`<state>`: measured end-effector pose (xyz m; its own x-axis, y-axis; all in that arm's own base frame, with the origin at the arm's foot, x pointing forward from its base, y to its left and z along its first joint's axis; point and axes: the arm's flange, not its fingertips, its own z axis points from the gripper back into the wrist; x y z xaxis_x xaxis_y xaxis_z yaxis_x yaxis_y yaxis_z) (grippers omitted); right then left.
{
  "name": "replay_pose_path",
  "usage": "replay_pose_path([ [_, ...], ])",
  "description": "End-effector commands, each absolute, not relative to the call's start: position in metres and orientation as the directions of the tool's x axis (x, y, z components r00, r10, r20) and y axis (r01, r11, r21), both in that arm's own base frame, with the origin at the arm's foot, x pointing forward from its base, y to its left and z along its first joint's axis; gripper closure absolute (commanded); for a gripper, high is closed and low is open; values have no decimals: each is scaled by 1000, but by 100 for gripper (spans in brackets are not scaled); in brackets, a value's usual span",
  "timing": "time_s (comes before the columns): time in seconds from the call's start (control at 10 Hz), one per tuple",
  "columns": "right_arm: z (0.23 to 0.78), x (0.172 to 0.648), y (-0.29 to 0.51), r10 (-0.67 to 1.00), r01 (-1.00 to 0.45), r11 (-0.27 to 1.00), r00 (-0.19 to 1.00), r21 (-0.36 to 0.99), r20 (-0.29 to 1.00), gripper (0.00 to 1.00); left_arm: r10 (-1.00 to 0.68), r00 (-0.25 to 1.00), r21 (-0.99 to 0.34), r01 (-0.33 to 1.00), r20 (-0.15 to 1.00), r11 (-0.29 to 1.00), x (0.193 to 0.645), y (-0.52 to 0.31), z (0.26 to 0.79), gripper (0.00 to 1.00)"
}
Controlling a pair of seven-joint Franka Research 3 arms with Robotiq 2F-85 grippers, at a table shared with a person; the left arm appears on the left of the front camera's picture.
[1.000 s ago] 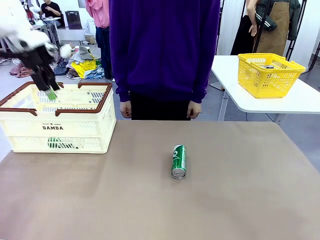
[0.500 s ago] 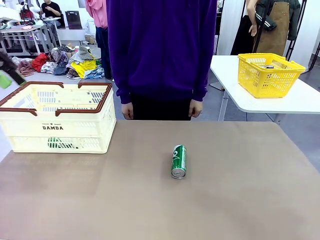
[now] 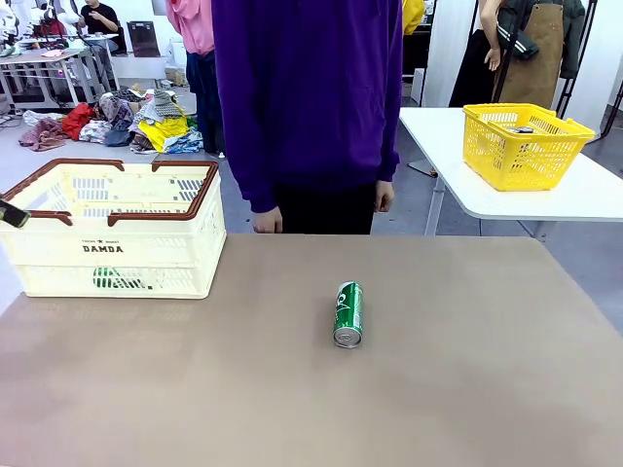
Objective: Place the drinks into the Shopping basket.
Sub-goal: Pick up one drink and place it into the Shopping basket.
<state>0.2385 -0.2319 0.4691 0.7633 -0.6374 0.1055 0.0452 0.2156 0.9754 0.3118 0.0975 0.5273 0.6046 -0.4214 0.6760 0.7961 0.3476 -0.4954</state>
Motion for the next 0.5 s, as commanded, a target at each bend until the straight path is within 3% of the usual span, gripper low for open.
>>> replay_pose_path([
  [0.0,472,239,-233,-641,21,205,759,978,118,0,88,767,-735,567,636,372,333,129,506,0],
  [0.2,472,239,-233,-641,21,205,759,978,118,0,77,804,-790,554,589,261,352,155,492,0],
  [0.3,472,239,-233,-641,21,205,759,978,118,0,-138,768,-686,625,625,373,326,144,491,0],
  [0.4,472,239,-233,-641,21,205,759,978,118,0,-138,768,-686,625,625,373,326,144,491,0],
])
